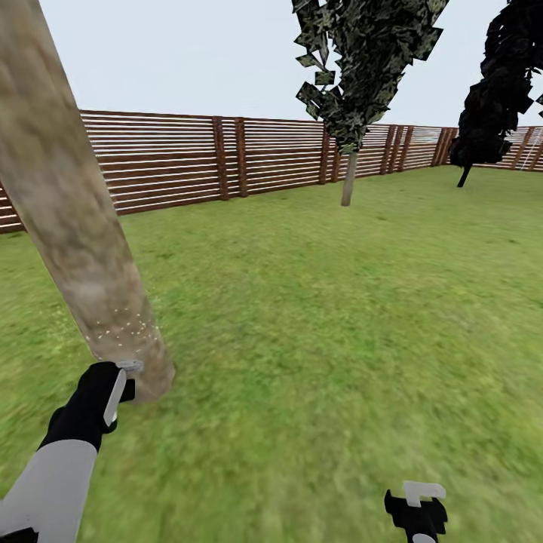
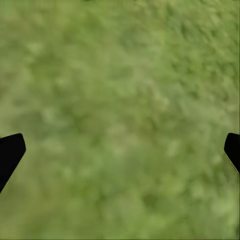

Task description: In the garden, pick up the pesticide atomizer on the floor and spray pesticide onto both trees until each tree trunk is fully covered.

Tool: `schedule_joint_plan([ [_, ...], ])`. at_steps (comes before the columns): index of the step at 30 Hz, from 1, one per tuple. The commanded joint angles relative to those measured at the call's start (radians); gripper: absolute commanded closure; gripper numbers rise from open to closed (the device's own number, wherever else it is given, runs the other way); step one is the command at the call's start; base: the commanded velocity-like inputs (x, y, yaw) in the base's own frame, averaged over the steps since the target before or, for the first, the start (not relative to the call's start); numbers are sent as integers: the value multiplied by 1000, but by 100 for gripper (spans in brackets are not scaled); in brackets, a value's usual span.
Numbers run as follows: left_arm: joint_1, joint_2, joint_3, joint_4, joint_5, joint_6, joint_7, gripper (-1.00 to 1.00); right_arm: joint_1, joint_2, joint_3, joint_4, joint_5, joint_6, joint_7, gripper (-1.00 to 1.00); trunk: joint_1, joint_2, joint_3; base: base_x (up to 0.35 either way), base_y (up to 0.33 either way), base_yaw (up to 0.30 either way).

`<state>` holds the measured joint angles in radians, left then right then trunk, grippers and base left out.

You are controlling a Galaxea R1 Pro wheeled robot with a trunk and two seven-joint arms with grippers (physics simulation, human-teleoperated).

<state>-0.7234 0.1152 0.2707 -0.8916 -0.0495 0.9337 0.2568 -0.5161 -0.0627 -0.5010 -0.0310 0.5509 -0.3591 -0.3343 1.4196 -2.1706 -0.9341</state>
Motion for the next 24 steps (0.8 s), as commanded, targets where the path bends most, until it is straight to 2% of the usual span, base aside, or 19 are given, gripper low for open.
schedule_joint_plan([
  [1,-1,0,1,-1,-6,5,-2,100,-1,0,-8,2,11,-4,-3,-100,0,0,-1,208,-208,0],
  [6,0,-2,1,0,-6,4,-1,100,-1,0,-8,2,10,-4,-3,-100,0,0,-1,161,-236,0],
  [10,1,11,8,3,-9,1,-2,100,-1,0,-8,2,11,-4,-3,-100,0,0,-1,126,-253,69],
  [11,1,18,9,6,-12,-2,-1,100,-1,0,-8,2,11,-4,-3,-100,0,0,-1,122,-255,223],
  [13,2,59,10,16,-11,-5,-1,100,-1,0,-8,2,11,-4,-4,-100,0,0,-1,127,-255,261],
  [16,26,72,12,18,-12,-8,0,100,-1,0,-8,2,11,-4,-3,-100,0,0,-1,173,-231,274],
  [21,45,56,9,22,-6,-26,2,100,-1,0,-8,2,11,-4,-3,-100,0,0,-1,272,-152,277],
  [24,45,49,8,65,-6,-54,2,100,-1,0,-8,2,10,-4,-3,-100,0,0,-1,235,-189,158],
])
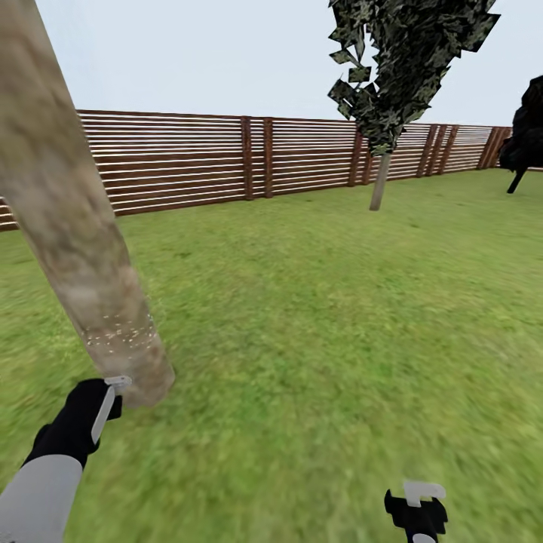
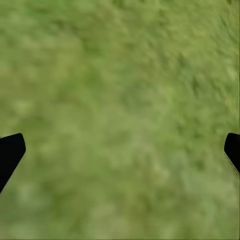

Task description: In the garden, pick up the pesticide atomizer on the floor and spray pesticide onto both trees until each tree trunk is fully covered.

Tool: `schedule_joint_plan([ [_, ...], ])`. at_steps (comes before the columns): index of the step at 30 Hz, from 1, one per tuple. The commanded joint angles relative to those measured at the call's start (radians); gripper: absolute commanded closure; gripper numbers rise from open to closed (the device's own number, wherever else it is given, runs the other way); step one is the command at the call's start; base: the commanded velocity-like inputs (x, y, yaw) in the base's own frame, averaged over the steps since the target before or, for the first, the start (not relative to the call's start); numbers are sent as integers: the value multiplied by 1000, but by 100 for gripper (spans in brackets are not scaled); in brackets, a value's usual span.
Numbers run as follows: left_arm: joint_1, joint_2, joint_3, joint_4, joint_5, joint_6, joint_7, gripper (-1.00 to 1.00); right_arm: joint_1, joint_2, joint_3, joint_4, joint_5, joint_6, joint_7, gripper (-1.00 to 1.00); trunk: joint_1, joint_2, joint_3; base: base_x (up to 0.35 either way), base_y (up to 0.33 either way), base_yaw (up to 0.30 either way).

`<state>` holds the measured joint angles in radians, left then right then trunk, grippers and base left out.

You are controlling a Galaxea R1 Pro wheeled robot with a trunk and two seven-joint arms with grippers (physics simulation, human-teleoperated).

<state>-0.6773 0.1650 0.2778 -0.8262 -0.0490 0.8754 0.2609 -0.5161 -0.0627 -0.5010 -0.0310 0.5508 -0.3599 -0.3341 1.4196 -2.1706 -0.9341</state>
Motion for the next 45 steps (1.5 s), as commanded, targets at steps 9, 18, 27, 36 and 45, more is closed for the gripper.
schedule_joint_plan([
  [9,1,0,-1,149,-16,-93,11,100,-1,0,-8,2,11,-4,-3,-100,0,0,-1,134,-37,16],
  [18,1,6,5,260,-8,-215,12,100,-1,2,-7,3,11,-4,-3,-100,0,0,-1,128,0,189],
  [27,1,2,50,263,-8,-221,12,100,-1,3,-7,3,11,-4,-3,-100,0,0,-1,247,0,34],
  [36,1,0,47,261,-8,-222,11,100,-1,3,-7,3,11,-4,-3,-100,0,0,-1,12,-42,260],
  [45,1,-21,46,262,-8,-222,11,100,-1,2,-8,3,11,-4,-3,-100,0,0,-1,21,-263,40],
])
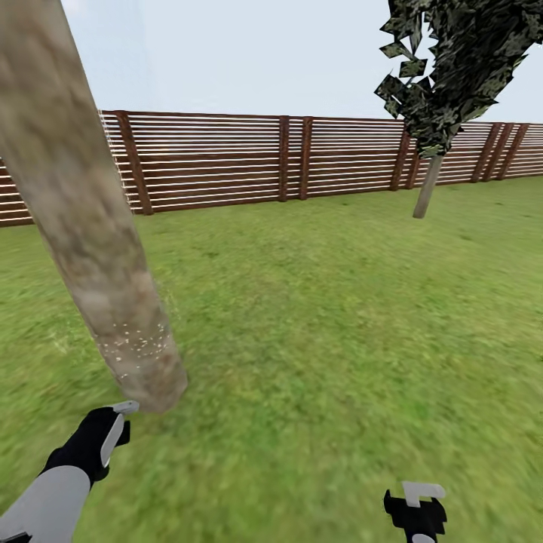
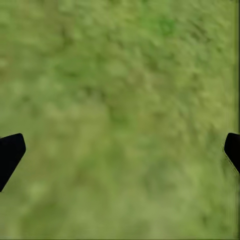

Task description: In the garden, pick up the pesticide atomizer on the floor and spray pesticide onto both trees until each tree trunk is fully covered.

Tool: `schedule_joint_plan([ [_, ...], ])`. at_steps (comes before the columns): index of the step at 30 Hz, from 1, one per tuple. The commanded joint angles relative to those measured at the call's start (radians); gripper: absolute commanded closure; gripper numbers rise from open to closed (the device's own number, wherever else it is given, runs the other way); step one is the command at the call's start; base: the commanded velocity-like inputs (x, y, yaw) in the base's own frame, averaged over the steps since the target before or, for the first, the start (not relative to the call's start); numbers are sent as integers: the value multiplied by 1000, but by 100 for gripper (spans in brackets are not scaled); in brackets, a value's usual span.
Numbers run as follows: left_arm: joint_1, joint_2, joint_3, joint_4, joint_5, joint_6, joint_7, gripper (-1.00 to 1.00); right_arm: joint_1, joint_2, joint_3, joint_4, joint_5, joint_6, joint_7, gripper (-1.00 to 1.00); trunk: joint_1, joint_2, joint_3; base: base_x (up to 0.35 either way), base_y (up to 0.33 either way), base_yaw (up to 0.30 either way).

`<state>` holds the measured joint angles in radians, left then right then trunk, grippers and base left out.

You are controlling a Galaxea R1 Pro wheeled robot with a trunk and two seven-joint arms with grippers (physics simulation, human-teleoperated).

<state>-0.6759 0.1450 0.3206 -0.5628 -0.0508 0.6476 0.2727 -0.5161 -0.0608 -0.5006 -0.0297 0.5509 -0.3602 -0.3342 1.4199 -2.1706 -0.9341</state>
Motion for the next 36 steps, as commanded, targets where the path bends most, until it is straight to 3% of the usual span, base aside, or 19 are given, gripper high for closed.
schedule_joint_plan([
  [1,-1,-1,3,-2,-6,6,-1,100,-1,0,-8,2,10,-3,-3,-100,0,0,-1,116,-265,0],
  [11,-1,-1,3,-3,-6,6,-1,100,-1,1,-8,2,10,-3,-4,-100,0,0,-1,195,-213,0],
  [20,18,0,0,1,-9,3,-17,100,-1,-1,-9,0,9,-3,-5,-100,0,0,-1,-116,-238,200],
  [21,50,2,-9,-1,-11,-26,-19,100,-1,-2,-9,-1,9,-3,-5,-100,0,0,-1,-273,-174,276],
  [22,93,9,-37,4,-15,-119,-33,100,-1,-2,-9,-1,9,-3,-5,-100,0,0,-1,-276,-172,265],
  [23,190,44,-124,10,-39,-304,-143,100,-1,0,-8,0,9,-3,0,-100,0,0,-1,-277,-171,51],
  [24,210,61,-154,11,-62,-342,-215,100,-1,2,-8,0,9,-3,2,-100,0,0,-1,-277,-171,26],
  [25,222,82,-179,12,-108,-393,-328,100,-1,3,-5,-1,10,-3,4,-100,0,0,-1,-277,-170,11],
  [26,227,97,-190,12,-167,-433,-438,100,-1,5,9,-2,17,-3,19,-100,0,0,-1,-276,-170,4],
  [27,226,101,-193,12,-202,-447,-493,100,-1,6,28,-4,30,-3,43,-100,0,0,-1,-276,-169,3],
  [29,223,108,-196,10,-336,-487,-672,100,-1,8,123,-84,118,0,226,-100,0,0,-1,-275,-167,1],
  [30,222,108,-196,10,-395,-521,-751,100,-1,8,147,-151,148,1,344,-100,0,0,-1,-269,-158,0],
  [31,221,107,-196,10,-461,-571,-850,100,-1,8,163,-243,170,3,516,-100,0,0,-1,-169,-98,0],
  [33,218,106,-196,10,-533,-611,-974,100,-2,4,171,-338,181,8,724,-100,0,0,-1,-65,-38,0],
  [35,220,104,-197,10,-571,-625,-1073,100,-2,1,174,-395,191,11,860,-100,0,0,-1,-17,-10,0],
  [36,219,102,-198,4,-581,-629,-1122,100,-2,3,186,-412,228,12,918,-100,0,0,-1,-4,-2,0],
])
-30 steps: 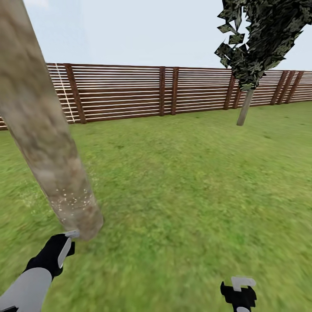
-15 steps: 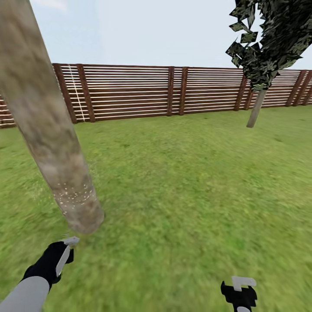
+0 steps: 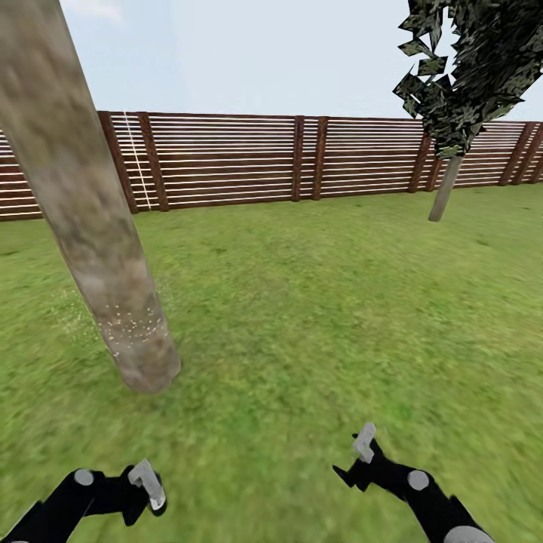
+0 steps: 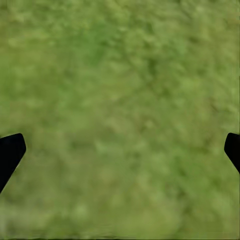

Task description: In the garden, pick up the pesticide atomizer on the floor and spray pesticide onto both trees until each tree trunk is fully covered.

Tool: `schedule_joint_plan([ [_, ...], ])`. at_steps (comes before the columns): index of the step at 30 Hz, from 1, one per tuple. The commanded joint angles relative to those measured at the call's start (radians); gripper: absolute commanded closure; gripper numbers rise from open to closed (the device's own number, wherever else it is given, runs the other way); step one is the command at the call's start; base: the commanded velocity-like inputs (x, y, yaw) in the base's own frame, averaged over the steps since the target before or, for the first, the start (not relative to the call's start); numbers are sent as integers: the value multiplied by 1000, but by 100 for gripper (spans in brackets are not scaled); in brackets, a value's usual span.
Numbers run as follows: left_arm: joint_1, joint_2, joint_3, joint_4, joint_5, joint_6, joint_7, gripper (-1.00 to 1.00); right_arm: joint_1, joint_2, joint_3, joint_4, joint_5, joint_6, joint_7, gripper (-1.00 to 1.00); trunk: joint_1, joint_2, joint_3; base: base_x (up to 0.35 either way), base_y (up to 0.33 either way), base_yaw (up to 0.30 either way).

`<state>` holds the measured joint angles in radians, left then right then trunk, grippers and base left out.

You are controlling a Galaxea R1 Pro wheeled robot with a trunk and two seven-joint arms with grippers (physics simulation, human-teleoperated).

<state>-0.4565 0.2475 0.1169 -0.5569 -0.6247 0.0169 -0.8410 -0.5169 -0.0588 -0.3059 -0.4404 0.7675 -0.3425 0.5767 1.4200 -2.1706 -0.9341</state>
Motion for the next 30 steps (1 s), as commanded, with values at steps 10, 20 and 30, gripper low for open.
schedule_joint_plan([
  [10,-6,-66,-126,-12,-42,9,-33,100,-3,79,140,-10,102,6,132,100,0,0,-1,0,0,0],
  [20,-7,-142,-226,-11,-48,4,-33,100,-5,163,266,-72,101,7,191,100,0,0,-1,0,0,0],
  [30,-7,-198,-290,-12,-52,5,-28,100,-7,210,268,-76,100,7,204,100,0,0,-1,0,0,0],
])
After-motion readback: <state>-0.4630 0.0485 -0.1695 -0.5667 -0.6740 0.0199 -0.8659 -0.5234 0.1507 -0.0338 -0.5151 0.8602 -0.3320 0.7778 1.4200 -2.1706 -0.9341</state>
